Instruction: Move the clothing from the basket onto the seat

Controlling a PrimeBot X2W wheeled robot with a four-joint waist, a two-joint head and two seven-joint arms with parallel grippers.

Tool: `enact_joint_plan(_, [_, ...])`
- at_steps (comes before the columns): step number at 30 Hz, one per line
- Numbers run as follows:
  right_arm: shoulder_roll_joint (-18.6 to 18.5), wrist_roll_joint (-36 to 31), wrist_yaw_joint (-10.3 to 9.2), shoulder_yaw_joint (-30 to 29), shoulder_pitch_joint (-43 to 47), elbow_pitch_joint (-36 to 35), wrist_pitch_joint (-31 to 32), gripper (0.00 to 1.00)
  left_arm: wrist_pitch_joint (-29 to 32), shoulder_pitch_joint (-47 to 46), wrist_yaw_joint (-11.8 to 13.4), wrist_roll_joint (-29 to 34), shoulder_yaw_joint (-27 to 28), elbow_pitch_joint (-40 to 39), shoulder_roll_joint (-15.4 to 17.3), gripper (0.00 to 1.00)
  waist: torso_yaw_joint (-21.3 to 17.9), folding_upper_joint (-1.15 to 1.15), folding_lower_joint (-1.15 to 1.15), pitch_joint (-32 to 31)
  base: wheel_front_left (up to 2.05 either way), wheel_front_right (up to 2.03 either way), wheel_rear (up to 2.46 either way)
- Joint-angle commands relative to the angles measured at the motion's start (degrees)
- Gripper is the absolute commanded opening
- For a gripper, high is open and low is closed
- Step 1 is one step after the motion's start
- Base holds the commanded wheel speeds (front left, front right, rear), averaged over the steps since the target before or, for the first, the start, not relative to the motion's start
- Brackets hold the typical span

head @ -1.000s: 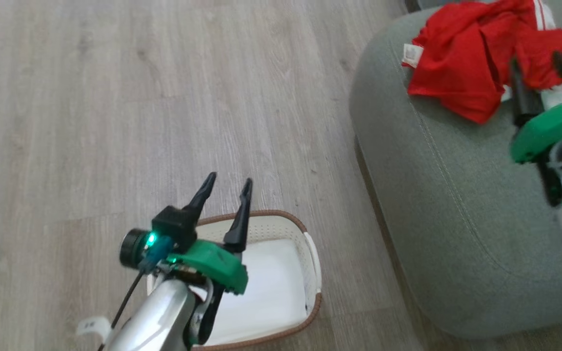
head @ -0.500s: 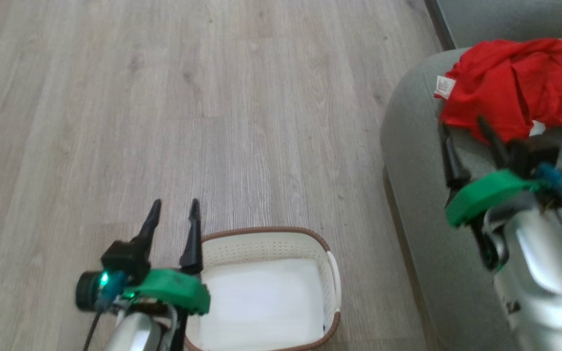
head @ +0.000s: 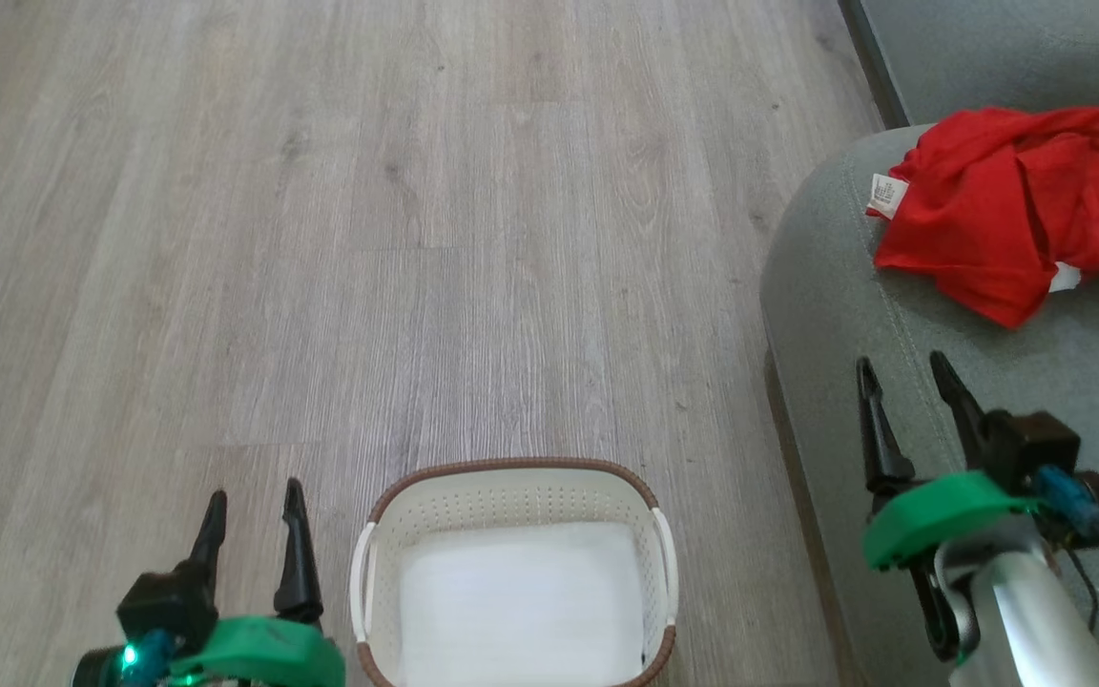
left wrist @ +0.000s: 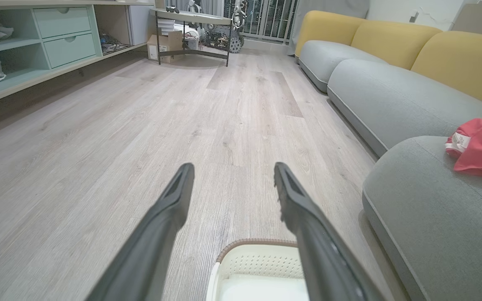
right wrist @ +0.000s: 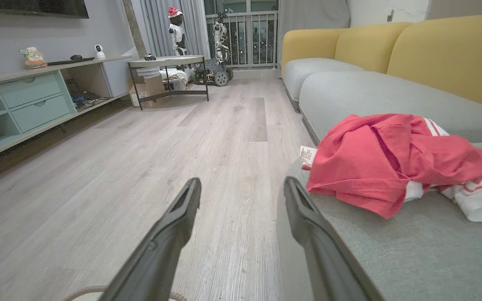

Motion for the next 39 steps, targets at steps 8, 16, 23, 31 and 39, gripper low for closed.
enact_joint_plan(8, [0.7,1.9,-0.01,3.8,3.5,-6.2,-0.5,1.0,-0.7,1.5,-1.7,1.3,5.1,-2.6,-0.9,1.0,0.2,0.0,0.0,-0.4,0.0,0.0,0.0])
enact_joint_plan(16, [0.7,1.9,-0.01,4.2,4.9,-6.7,-0.5,1.0,-0.7,2.5,-3.1,2.5,6.7,-2.1,-1.9,1.0,0.4,0.0,0.0,-0.5,0.0,0.0,0.0])
enact_joint_plan(23, [0.7,1.9,-0.01,4.4,5.1,-6.2,-0.5,1.0,-0.7,2.6,-4.1,3.6,7.6,-1.5,-2.6,1.0,0.6,0.0,0.0,-0.9,0.0,0.0,0.0])
enact_joint_plan(31, [0.7,2.1,-0.01,4.6,5.5,-5.5,-0.5,1.0,-0.7,2.9,-4.6,4.4,8.7,-0.8,-3.2,1.0,0.8,0.0,0.0,-1.2,0.0,0.0,0.0])
enact_joint_plan(39, [0.5,1.7,0.01,3.4,7.9,0.1,0.2,0.0,0.2,5.2,-4.5,4.4,6.7,4.9,-3.8,0.0,0.8,0.0,0.0,-1.2,0.0,0.0,0.0])
